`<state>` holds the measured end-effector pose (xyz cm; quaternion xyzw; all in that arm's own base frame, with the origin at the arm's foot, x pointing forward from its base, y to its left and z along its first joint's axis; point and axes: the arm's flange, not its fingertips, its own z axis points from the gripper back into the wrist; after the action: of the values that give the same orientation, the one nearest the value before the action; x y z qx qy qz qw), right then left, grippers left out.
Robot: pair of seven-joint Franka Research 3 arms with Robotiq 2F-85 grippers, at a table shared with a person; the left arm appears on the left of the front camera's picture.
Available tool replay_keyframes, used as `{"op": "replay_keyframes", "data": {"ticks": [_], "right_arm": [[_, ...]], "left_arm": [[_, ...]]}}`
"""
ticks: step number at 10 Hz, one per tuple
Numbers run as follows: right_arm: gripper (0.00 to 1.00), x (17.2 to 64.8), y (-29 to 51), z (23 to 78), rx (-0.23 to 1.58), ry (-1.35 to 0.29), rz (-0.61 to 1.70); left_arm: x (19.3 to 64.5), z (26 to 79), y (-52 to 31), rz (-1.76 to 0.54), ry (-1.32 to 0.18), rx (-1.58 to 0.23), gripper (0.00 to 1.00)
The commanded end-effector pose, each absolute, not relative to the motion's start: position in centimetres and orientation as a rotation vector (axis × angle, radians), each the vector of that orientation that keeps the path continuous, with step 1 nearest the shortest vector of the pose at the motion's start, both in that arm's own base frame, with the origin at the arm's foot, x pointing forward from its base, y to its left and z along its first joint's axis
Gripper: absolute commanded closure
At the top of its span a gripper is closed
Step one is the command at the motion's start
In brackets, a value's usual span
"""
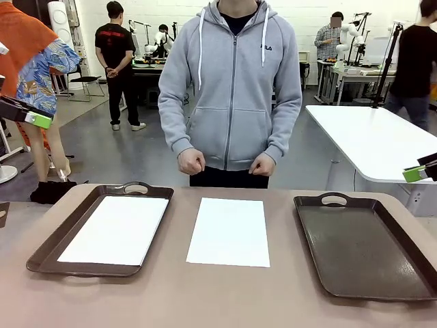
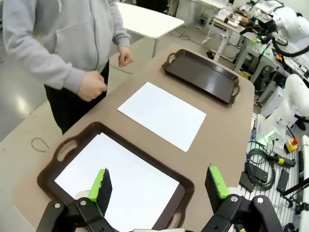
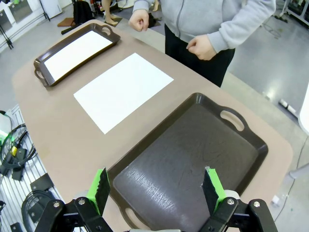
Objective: Sort the A4 documents.
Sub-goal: Receive the A4 Paper.
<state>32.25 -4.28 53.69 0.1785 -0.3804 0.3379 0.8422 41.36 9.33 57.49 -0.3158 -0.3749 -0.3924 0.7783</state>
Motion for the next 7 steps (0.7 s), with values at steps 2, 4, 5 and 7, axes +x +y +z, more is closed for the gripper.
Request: {"op": "replay_keyframes", "data": {"ticks": [2,4,5,7], "right_arm": [[0.00,32.41,-4.24,53.47,0.400,-0.808,0.723],[0.00,32.41,-4.24,53.47,0.400,-0.808,0.723],[0.00,32.41,-4.24,53.47,0.400,-0.808,0.723],[0.00,32.41,-4.24,53.47,0.400,-0.808,0.723]], "left_arm": [[42.04,57.80,9.43,-0.774,-0.754,-0.661,0.00],[42.31,57.88,9.52,-0.710,-0.724,-0.690,0.00],[41.90,57.37,9.34,-0.783,-0.772,-0.685,0.00],[41.90,57.37,9.34,-0.783,-0.772,-0.685,0.00]]}}
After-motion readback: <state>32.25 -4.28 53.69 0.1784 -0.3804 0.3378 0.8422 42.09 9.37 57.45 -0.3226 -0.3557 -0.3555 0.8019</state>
